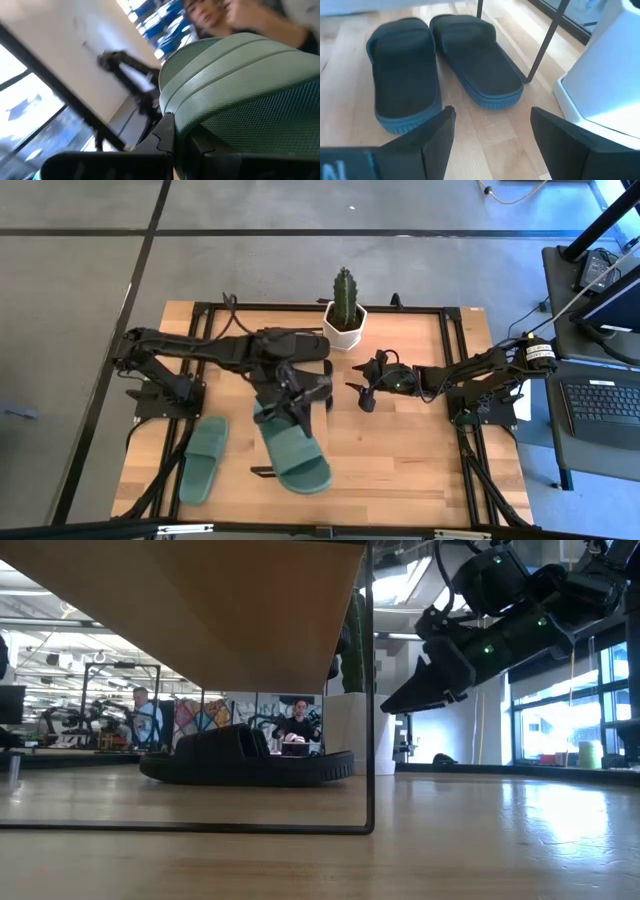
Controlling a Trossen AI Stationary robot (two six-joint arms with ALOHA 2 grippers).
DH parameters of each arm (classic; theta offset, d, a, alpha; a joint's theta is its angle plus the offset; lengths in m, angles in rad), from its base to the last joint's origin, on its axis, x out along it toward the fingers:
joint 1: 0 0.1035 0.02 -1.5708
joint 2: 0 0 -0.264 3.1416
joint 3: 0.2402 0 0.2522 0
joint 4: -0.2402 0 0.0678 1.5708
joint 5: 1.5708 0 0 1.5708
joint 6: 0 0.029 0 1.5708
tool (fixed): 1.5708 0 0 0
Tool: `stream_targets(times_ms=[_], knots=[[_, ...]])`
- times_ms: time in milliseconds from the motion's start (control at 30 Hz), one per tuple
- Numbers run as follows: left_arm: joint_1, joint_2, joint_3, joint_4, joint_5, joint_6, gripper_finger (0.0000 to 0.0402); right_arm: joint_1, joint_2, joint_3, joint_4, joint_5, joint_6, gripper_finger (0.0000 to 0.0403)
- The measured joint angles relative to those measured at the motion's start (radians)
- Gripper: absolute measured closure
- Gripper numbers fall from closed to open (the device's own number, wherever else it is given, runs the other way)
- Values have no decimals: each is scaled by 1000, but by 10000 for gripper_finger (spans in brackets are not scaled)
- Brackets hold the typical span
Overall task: Pick and place slides into the shelf
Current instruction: Put the green slides under the shelf
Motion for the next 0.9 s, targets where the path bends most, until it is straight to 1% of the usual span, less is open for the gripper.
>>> stream_targets(times_ms=[100,133,233,400,467,533,667,767,900], knots=[[37,0,0,-1,97,41,398,0,0,0,-4,0,10,144],[47,0,0,0,113,51,398,0,0,0,-8,0,10,144],[69,15,1,-3,112,76,398,3,0,0,-35,-13,9,144],[84,47,1,-39,88,102,399,51,-25,1,-46,-91,1,144],[84,62,0,-45,82,113,398,77,-62,3,-45,-96,-30,144],[84,70,0,-47,79,129,397,103,-110,3,-45,-95,-93,144],[72,72,0,-47,90,132,398,149,-235,4,-85,-70,-183,144],[58,64,0,-43,129,131,398,183,-322,4,-105,-57,-272,144],[34,48,1,-39,185,129,396,222,-389,4,-43,-99,-373,144]])
